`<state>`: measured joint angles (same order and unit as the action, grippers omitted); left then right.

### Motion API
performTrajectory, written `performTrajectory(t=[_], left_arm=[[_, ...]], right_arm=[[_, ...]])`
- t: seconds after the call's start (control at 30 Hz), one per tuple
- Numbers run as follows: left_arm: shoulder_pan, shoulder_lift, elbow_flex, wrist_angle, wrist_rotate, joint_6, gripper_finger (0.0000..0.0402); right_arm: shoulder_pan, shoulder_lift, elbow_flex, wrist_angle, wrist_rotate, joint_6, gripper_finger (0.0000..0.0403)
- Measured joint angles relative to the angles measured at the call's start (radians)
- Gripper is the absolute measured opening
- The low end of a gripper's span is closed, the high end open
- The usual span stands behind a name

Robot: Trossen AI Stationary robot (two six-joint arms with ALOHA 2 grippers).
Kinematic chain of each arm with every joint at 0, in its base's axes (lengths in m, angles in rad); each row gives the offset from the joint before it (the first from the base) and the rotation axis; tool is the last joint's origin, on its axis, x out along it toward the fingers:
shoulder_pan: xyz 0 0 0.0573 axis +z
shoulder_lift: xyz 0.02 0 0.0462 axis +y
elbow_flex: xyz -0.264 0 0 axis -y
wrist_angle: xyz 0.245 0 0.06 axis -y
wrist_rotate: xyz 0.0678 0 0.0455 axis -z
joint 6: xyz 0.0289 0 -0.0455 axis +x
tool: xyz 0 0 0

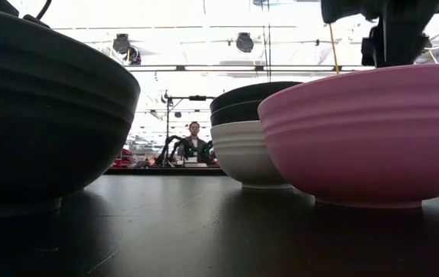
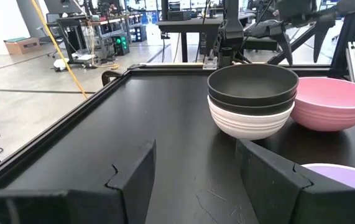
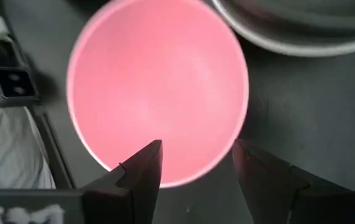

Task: Nest bowls inside each other
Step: Stack the pink bowl into the black bowl

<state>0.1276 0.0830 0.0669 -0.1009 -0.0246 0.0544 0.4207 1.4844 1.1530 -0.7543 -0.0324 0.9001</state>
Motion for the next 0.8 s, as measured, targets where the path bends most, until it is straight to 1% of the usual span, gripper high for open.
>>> performTrajectory(t=[0.2, 0.53, 0.63, 0.73, 0.8], left_arm=[[0.0, 0.0, 0.0, 0.0, 0.024, 0.004, 0.0225], [0.0, 0.0, 0.0, 0.001, 0.026, 0.012, 0.0225], [0.0, 0.0, 0.0, 0.001, 0.026, 0.013, 0.0225], [0.0, 0.0, 0.0, 0.001, 0.027, 0.013, 0.0225], [0.0, 0.0, 0.0, 0.001, 0.027, 0.013, 0.0225]], right_arm=[[-0.024, 0.051, 0.0, -0.027, -0.022, -0.003, 0.019], [-0.036, 0.05, -0.001, -0.028, -0.022, -0.021, 0.019], [-0.036, 0.05, -0.02, -0.002, -0.03, -0.016, 0.019], [-0.036, 0.05, -0.064, 0.061, -0.079, 0.003, 0.019], [-0.039, 0.051, -0.095, 0.104, -0.093, 0.012, 0.0189]])
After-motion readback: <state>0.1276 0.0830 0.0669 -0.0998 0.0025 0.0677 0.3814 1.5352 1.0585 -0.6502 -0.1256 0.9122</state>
